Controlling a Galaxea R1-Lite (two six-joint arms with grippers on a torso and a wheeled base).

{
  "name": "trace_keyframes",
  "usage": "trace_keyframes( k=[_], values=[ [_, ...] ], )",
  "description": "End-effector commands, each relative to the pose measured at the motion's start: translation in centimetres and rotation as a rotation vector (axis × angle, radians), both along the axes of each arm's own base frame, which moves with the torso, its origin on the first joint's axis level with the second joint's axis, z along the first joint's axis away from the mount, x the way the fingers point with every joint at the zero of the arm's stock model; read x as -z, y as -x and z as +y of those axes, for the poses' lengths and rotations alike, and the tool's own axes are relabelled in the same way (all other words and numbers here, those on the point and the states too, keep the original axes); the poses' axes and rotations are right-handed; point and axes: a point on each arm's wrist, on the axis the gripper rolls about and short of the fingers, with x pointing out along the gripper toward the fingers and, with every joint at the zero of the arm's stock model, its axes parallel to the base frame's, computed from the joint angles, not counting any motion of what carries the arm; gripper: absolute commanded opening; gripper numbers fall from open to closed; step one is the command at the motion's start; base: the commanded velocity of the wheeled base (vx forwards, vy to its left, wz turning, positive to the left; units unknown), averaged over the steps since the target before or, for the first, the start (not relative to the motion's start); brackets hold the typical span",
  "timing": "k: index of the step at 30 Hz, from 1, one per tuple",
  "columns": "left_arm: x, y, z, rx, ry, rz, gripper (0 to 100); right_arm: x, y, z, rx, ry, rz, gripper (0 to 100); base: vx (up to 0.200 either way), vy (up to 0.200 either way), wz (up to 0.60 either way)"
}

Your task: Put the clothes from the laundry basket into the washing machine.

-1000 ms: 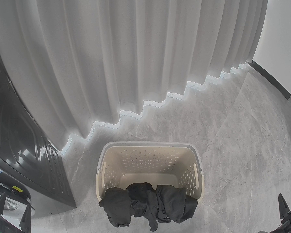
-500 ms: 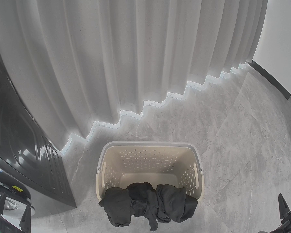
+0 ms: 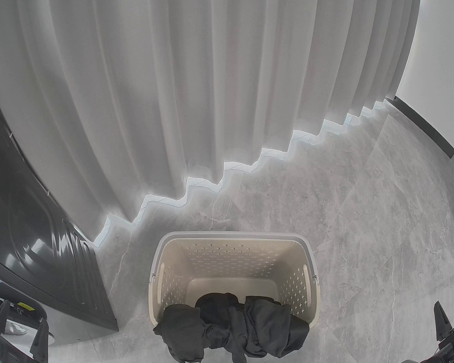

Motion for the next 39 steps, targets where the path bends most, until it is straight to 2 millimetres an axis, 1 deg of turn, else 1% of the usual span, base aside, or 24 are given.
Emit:
trace_keyframes(
  k=[1,2,14,23,32,39],
  values=[
    [0.53,-0.03,0.00,-0.001,-0.001,0.005,100,0.49,-0.12,0.00,-0.001,0.000,0.016,100,0.200,0.000,0.00],
    [0.53,-0.03,0.00,-0.001,-0.001,0.005,100,0.49,-0.12,0.00,-0.001,0.000,0.016,100,0.200,0.000,0.00],
    [0.53,-0.03,0.00,-0.001,-0.001,0.005,100,0.49,-0.12,0.00,-0.001,0.000,0.016,100,0.000,0.000,0.00],
    [0.51,-0.03,0.00,-0.001,-0.001,0.004,100,0.49,-0.12,0.00,-0.001,0.000,0.016,100,-0.200,0.000,0.00],
    [0.53,-0.03,0.00,-0.001,0.001,0.005,100,0.49,-0.12,0.00,-0.001,0.000,0.016,100,0.000,0.000,0.00],
    [0.51,-0.03,0.00,-0.001,0.001,0.004,100,0.49,-0.13,0.00,0.000,-0.001,0.018,100,-0.200,0.000,0.00]
  ],
)
